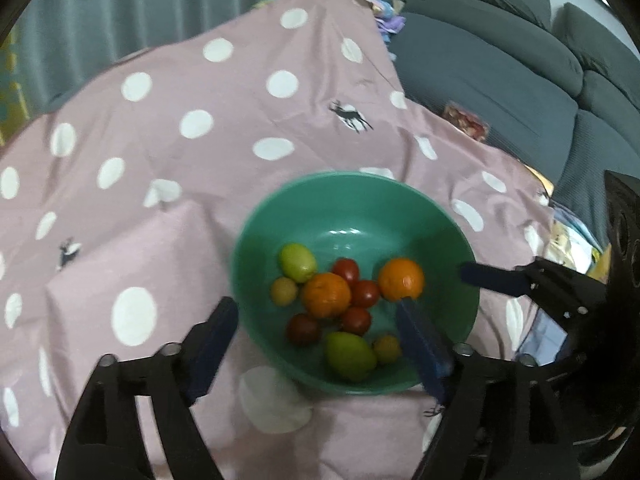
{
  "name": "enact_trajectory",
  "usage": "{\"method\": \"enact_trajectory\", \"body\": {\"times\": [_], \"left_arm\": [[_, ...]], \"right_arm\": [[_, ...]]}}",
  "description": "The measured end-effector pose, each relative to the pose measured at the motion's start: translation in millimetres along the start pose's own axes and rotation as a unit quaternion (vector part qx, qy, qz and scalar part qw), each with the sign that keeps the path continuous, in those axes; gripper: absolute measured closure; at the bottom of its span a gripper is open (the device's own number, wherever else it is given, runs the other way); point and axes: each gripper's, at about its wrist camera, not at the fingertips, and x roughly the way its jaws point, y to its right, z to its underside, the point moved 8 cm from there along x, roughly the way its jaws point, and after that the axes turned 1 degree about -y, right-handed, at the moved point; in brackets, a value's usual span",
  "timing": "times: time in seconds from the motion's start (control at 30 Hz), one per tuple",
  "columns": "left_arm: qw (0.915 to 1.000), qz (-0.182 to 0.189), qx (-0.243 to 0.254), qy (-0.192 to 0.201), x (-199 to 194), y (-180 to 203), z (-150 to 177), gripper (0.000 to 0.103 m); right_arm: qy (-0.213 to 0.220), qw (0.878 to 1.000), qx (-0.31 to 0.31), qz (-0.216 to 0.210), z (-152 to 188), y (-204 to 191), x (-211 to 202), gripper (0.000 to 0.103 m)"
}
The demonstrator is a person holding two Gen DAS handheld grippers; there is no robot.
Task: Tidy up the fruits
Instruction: 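Withdraw both open tools from the green bowl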
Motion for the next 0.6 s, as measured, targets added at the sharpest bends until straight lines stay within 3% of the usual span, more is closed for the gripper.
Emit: {"method": "enact_trajectory", "body": {"times": [0.07, 0.2, 0.37, 0.6], "left_arm": [[0.9998, -0.015, -0.003, 0.009, -9, -5, 0, 0.010], [0.9992, -0.030, -0.021, 0.019, -23, -13, -1, 0.007], [0.9985, -0.014, -0.046, 0.024, -36, -15, -2, 0.002], [0.9976, -0.053, -0.034, 0.027, -45, -14, -3, 0.001]], "right_arm": [[0.002, 1.000, -0.001, 0.015, -1, 3, -5, 0.012], [0.002, 1.000, -0.009, 0.028, -2, 6, -15, 0.010], [0.003, 0.999, -0.023, 0.033, -3, 3, -24, 0.009], [0.009, 0.999, -0.033, 0.036, -5, -4, -32, 0.009]]}}
